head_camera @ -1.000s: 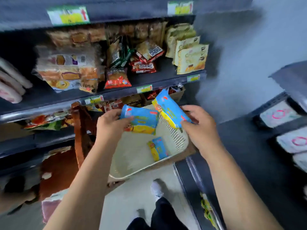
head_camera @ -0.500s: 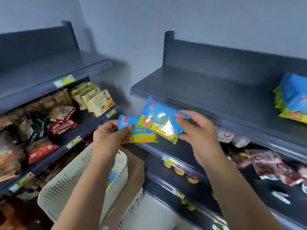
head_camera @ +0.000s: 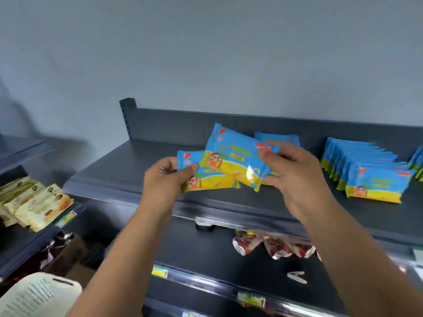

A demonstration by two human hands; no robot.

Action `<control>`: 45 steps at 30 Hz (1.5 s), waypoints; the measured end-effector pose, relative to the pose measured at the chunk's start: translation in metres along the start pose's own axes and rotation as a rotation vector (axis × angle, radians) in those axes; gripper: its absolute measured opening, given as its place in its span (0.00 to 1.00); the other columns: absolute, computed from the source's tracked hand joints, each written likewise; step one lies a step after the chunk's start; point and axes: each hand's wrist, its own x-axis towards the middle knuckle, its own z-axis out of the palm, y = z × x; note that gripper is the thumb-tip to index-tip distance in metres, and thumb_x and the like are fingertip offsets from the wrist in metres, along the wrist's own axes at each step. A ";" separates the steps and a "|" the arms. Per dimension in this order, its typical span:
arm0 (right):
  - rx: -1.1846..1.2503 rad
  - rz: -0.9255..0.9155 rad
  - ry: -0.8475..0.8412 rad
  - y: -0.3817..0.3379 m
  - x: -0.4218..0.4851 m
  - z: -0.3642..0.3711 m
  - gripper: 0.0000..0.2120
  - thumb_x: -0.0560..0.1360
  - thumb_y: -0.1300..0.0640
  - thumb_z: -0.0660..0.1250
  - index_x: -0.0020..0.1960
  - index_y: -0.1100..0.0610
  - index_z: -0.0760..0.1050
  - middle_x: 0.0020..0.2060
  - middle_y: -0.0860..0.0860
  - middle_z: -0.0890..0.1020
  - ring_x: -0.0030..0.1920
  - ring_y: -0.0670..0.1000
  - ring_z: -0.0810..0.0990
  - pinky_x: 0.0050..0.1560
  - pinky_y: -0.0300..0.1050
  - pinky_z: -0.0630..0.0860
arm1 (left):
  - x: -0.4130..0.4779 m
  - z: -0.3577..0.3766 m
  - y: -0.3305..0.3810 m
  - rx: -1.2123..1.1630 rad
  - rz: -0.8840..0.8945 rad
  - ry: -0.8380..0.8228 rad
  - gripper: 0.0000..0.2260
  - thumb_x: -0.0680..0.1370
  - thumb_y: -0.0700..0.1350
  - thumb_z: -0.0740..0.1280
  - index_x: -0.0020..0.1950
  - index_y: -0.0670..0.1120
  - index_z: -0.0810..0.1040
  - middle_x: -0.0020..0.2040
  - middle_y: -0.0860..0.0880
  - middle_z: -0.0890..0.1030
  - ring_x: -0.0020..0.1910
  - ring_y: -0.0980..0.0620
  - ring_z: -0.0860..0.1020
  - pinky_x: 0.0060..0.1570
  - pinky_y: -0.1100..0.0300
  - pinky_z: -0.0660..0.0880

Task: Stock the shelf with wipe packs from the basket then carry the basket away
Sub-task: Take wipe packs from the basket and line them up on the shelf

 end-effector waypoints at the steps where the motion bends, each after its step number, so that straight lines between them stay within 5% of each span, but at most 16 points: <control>1: 0.001 -0.013 0.013 -0.004 0.005 -0.019 0.08 0.77 0.65 0.71 0.56 0.60 0.83 0.44 0.54 0.87 0.45 0.51 0.88 0.40 0.47 0.84 | 0.000 0.022 -0.004 0.008 -0.003 -0.022 0.05 0.74 0.35 0.77 0.47 0.42 0.83 0.40 0.45 0.86 0.37 0.50 0.83 0.37 0.59 0.80; 3: -0.019 -0.033 0.038 -0.010 0.014 -0.055 0.08 0.78 0.65 0.71 0.56 0.59 0.83 0.37 0.47 0.85 0.39 0.46 0.86 0.36 0.41 0.82 | 0.001 0.063 -0.013 0.019 -0.021 -0.069 0.05 0.75 0.34 0.76 0.47 0.41 0.82 0.41 0.44 0.86 0.38 0.50 0.83 0.34 0.60 0.80; 6: -0.046 -0.048 0.085 -0.013 0.027 -0.107 0.06 0.78 0.62 0.72 0.53 0.54 0.84 0.43 0.54 0.85 0.48 0.54 0.87 0.48 0.52 0.85 | 0.003 0.114 -0.026 0.052 -0.071 -0.111 0.05 0.75 0.33 0.75 0.48 0.40 0.81 0.42 0.43 0.87 0.37 0.50 0.85 0.33 0.61 0.80; 8: -0.062 -0.077 0.128 -0.013 0.031 -0.136 0.07 0.78 0.63 0.71 0.49 0.52 0.84 0.41 0.52 0.84 0.47 0.54 0.87 0.44 0.50 0.85 | 0.006 0.137 -0.034 0.095 -0.090 -0.123 0.06 0.75 0.33 0.75 0.47 0.40 0.80 0.43 0.44 0.87 0.38 0.50 0.85 0.33 0.61 0.80; 13: -0.127 -0.098 0.220 -0.018 0.035 -0.187 0.09 0.79 0.63 0.70 0.49 0.50 0.82 0.32 0.41 0.82 0.38 0.43 0.85 0.31 0.36 0.78 | 0.016 0.174 -0.053 0.228 -0.105 -0.198 0.08 0.75 0.34 0.75 0.52 0.40 0.81 0.47 0.46 0.88 0.47 0.45 0.87 0.48 0.51 0.84; 15: -0.164 -0.092 0.241 -0.019 0.035 -0.200 0.08 0.79 0.62 0.71 0.50 0.49 0.82 0.33 0.42 0.82 0.39 0.44 0.85 0.32 0.37 0.79 | 0.017 0.182 -0.056 0.300 -0.088 -0.195 0.07 0.75 0.36 0.76 0.51 0.42 0.82 0.46 0.48 0.88 0.46 0.48 0.87 0.51 0.49 0.84; 20: -0.205 -0.100 0.273 -0.024 0.034 -0.212 0.12 0.78 0.61 0.73 0.46 0.44 0.85 0.47 0.47 0.87 0.51 0.59 0.86 0.50 0.63 0.82 | 0.014 0.184 -0.060 0.843 0.168 -0.016 0.09 0.74 0.48 0.76 0.47 0.49 0.77 0.47 0.51 0.80 0.43 0.51 0.79 0.35 0.59 0.70; 24: -0.187 -0.104 0.293 -0.023 0.030 -0.218 0.09 0.78 0.63 0.72 0.50 0.49 0.85 0.47 0.48 0.87 0.51 0.57 0.87 0.49 0.59 0.83 | 0.006 0.185 -0.062 0.898 0.254 0.026 0.15 0.74 0.48 0.75 0.56 0.47 0.75 0.57 0.48 0.77 0.50 0.46 0.78 0.46 0.52 0.73; 27: -0.164 -0.102 0.287 -0.023 0.028 -0.225 0.09 0.78 0.65 0.71 0.52 0.52 0.84 0.46 0.49 0.88 0.50 0.57 0.87 0.48 0.57 0.83 | -0.006 0.194 -0.058 0.938 0.514 0.105 0.17 0.75 0.43 0.74 0.61 0.42 0.75 0.59 0.42 0.77 0.56 0.39 0.75 0.56 0.48 0.71; 32: -0.245 -0.112 0.248 -0.022 0.024 -0.240 0.10 0.77 0.65 0.72 0.49 0.50 0.85 0.46 0.50 0.88 0.48 0.55 0.88 0.48 0.59 0.85 | -0.038 0.235 -0.052 0.864 0.818 0.002 0.11 0.78 0.41 0.71 0.59 0.42 0.78 0.57 0.45 0.80 0.58 0.43 0.73 0.58 0.57 0.67; 37: -0.316 -0.107 0.216 -0.024 0.012 -0.261 0.13 0.77 0.64 0.73 0.48 0.45 0.85 0.47 0.53 0.88 0.49 0.55 0.87 0.54 0.69 0.81 | -0.060 0.292 -0.053 0.546 0.491 -0.310 0.10 0.80 0.48 0.70 0.61 0.54 0.75 0.52 0.56 0.83 0.49 0.56 0.81 0.53 0.50 0.80; 39: -0.338 -0.118 0.243 -0.027 0.010 -0.276 0.13 0.77 0.63 0.73 0.49 0.44 0.85 0.47 0.59 0.86 0.49 0.63 0.86 0.54 0.70 0.80 | -0.060 0.309 -0.056 0.477 0.397 -0.386 0.09 0.80 0.47 0.71 0.59 0.53 0.75 0.50 0.57 0.84 0.46 0.58 0.83 0.50 0.50 0.82; 41: -0.411 -0.146 0.303 -0.028 0.010 -0.291 0.11 0.77 0.61 0.74 0.52 0.44 0.85 0.40 0.63 0.82 0.40 0.64 0.82 0.46 0.58 0.84 | -0.062 0.323 -0.059 0.447 0.373 -0.424 0.09 0.80 0.45 0.72 0.58 0.51 0.77 0.50 0.58 0.84 0.47 0.60 0.83 0.50 0.53 0.82; 43: -0.505 -0.170 0.396 -0.028 0.012 -0.306 0.11 0.76 0.60 0.75 0.52 0.45 0.85 0.33 0.55 0.74 0.30 0.47 0.72 0.34 0.38 0.73 | -0.063 0.336 -0.063 0.491 0.375 -0.448 0.07 0.79 0.45 0.73 0.55 0.50 0.77 0.48 0.57 0.83 0.46 0.61 0.82 0.49 0.58 0.81; 45: -0.589 -0.162 0.465 -0.027 0.016 -0.316 0.11 0.75 0.59 0.76 0.54 0.46 0.84 0.33 0.50 0.74 0.30 0.42 0.71 0.32 0.32 0.69 | -0.064 0.345 -0.068 0.546 0.359 -0.447 0.06 0.79 0.45 0.73 0.51 0.49 0.76 0.45 0.56 0.82 0.44 0.61 0.81 0.46 0.58 0.80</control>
